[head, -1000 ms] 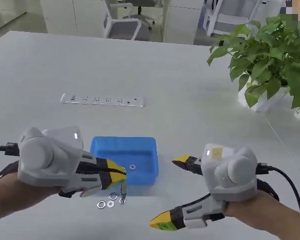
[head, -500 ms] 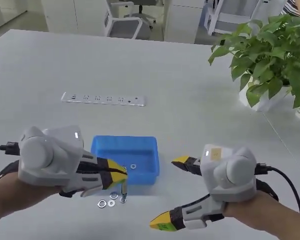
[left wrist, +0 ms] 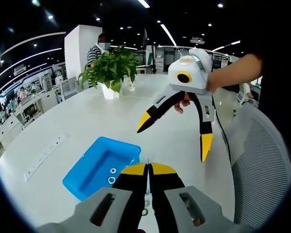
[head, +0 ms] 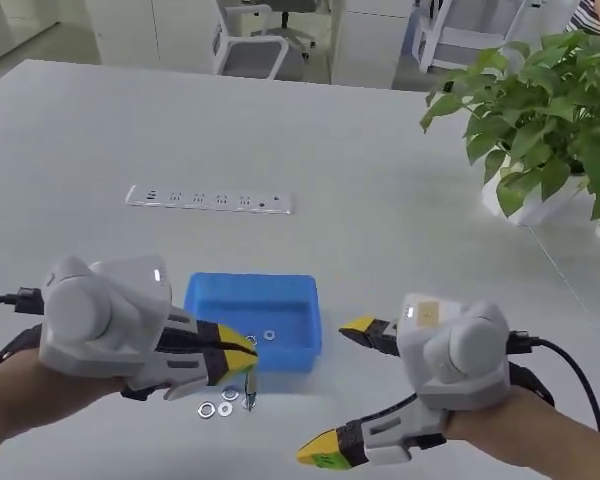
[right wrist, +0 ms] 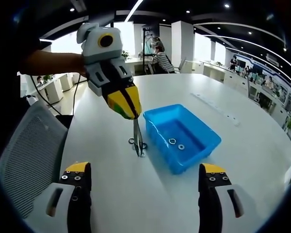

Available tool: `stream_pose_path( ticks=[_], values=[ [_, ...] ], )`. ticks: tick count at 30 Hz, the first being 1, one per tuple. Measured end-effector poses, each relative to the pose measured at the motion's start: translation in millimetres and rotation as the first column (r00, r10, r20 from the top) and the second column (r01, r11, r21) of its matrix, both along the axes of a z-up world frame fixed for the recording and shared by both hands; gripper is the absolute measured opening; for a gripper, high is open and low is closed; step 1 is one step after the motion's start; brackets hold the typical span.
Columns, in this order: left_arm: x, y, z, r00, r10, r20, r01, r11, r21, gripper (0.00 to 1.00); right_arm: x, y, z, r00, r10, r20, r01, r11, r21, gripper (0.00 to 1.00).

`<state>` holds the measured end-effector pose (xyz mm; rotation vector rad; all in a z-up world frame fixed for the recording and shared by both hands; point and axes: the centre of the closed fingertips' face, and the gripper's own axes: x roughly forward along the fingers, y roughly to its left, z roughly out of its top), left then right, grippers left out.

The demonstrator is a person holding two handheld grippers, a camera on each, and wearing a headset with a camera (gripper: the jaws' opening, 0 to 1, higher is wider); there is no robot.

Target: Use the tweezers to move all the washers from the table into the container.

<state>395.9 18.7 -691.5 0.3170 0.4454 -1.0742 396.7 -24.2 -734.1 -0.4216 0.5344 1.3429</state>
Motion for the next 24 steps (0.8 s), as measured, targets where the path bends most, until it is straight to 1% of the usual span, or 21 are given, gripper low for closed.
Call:
stream_pose_path(
  ticks=[2,5,7,8,10,12,16,17,20,24],
  values=[
    [0.1,0.3,-0.2,1.000,0.001,-0.003,-0.001,1.000,-0.003,0.05,-1.5,2.0,-0.4,1.000,0.011,0.003,-0.011,1.000,0.000,0.90],
    [-1.0,0.0,0.3,1.000,-0.006,-0.001,0.006,1.000,-0.001,0.05,-4.5,6.7,1.1,0.999,0.042,0.021,-0.042,0.999,0.003,0.85],
    [-1.5,0.2,0.3,1.000,-0.014,0.004,0.014,1.000,0.003,0.05,-4.7,10.9,1.1,0.996,0.078,0.050,-0.078,0.997,0.003,0.77],
    [-3.0,-0.6,0.3,1.000,-0.026,0.003,0.026,1.000,0.001,0.05,-5.1,12.2,0.8,0.994,0.090,0.056,-0.090,0.996,0.002,0.73],
    [-3.5,-0.6,0.1,0.999,-0.041,0.009,0.041,0.999,0.009,0.05,-5.4,16.2,-1.6,0.992,0.110,0.056,-0.110,0.994,-0.003,0.68],
    [-3.8,-0.5,0.7,0.999,-0.045,0.004,0.045,0.999,0.010,0.05,-6.5,20.7,-3.4,0.987,0.146,0.067,-0.146,0.989,-0.013,0.61],
    [-5.7,0.4,-0.1,0.997,-0.077,-0.005,0.077,0.997,0.022,0.05,-7.6,30.5,-7.8,0.974,0.210,0.086,-0.208,0.977,-0.038,0.50],
    [-6.3,0.6,-0.5,0.996,-0.087,-0.007,0.087,0.996,0.025,0.05,-8.0,32.9,-8.4,0.973,0.217,0.080,-0.214,0.976,-0.038,0.48],
    [-5.4,2.4,-1.2,0.996,-0.093,-0.010,0.094,0.995,0.030,0.05,-8.4,41.3,-12.0,0.964,0.253,0.077,-0.251,0.967,-0.037,0.41],
    [-4.1,4.3,-2.7,0.994,-0.104,-0.012,0.105,0.994,0.033,0.05,-7.6,49.7,-15.7,0.952,0.296,0.083,-0.293,0.955,-0.048,0.33]
  ],
)
